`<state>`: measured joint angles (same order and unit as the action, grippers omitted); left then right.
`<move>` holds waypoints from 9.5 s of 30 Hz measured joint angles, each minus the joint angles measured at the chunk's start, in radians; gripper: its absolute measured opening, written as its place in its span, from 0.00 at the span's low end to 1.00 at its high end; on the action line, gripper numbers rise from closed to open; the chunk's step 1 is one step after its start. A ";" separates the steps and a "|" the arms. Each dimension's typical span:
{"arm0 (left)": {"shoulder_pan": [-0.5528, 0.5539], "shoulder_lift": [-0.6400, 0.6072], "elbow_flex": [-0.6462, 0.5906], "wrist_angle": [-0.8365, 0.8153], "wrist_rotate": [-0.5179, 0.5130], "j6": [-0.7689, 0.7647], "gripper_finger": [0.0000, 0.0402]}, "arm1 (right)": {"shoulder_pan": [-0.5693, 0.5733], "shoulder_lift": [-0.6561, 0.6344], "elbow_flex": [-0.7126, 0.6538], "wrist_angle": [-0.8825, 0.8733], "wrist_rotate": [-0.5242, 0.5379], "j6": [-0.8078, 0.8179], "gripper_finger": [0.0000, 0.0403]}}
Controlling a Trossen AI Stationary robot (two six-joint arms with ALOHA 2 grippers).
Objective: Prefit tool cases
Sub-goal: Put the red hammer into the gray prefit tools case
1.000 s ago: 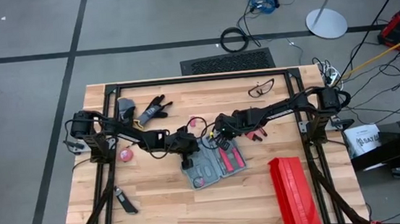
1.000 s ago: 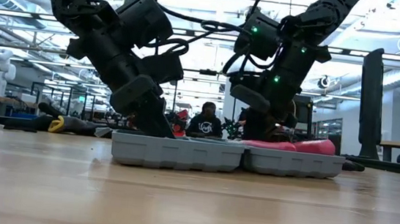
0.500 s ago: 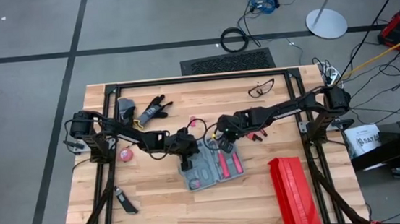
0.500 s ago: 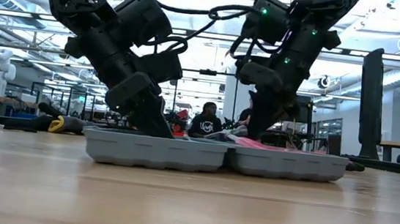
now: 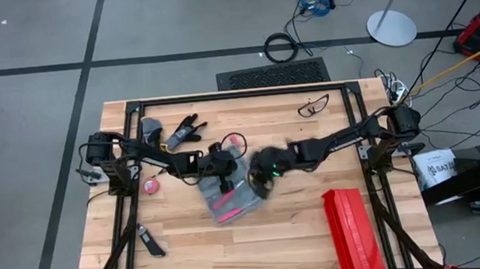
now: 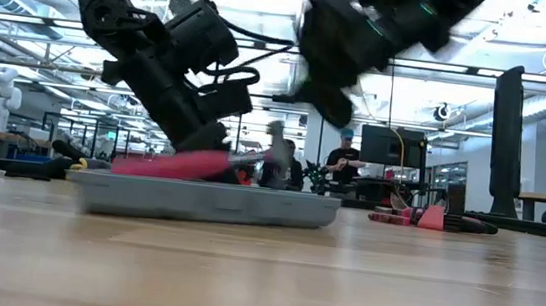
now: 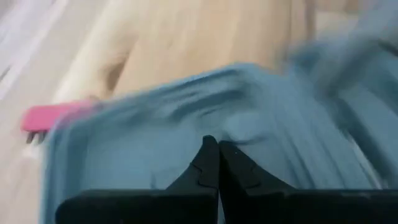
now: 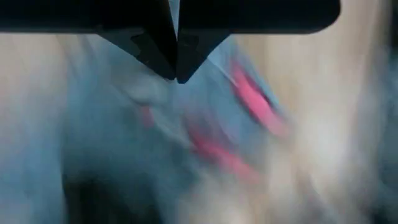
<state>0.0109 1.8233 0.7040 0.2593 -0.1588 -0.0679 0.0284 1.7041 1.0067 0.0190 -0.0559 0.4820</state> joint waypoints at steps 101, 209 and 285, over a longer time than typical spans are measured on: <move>-0.197 -0.562 -0.106 -0.767 -0.126 -0.239 0.00 | 0.103 0.467 0.603 -0.516 0.255 -0.569 0.11; -0.261 -1.183 -0.023 -0.927 -0.340 -0.233 0.00 | 0.076 0.795 1.317 -1.171 -0.081 -0.490 0.20; -0.288 -1.140 -0.023 -0.924 -0.351 -0.242 0.00 | 0.130 0.787 1.344 -1.028 0.058 -0.341 0.12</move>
<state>-0.2768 0.6838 0.6807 -0.6643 -0.5098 -0.3096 0.1589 2.4913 2.3505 -1.0093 0.0018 0.1409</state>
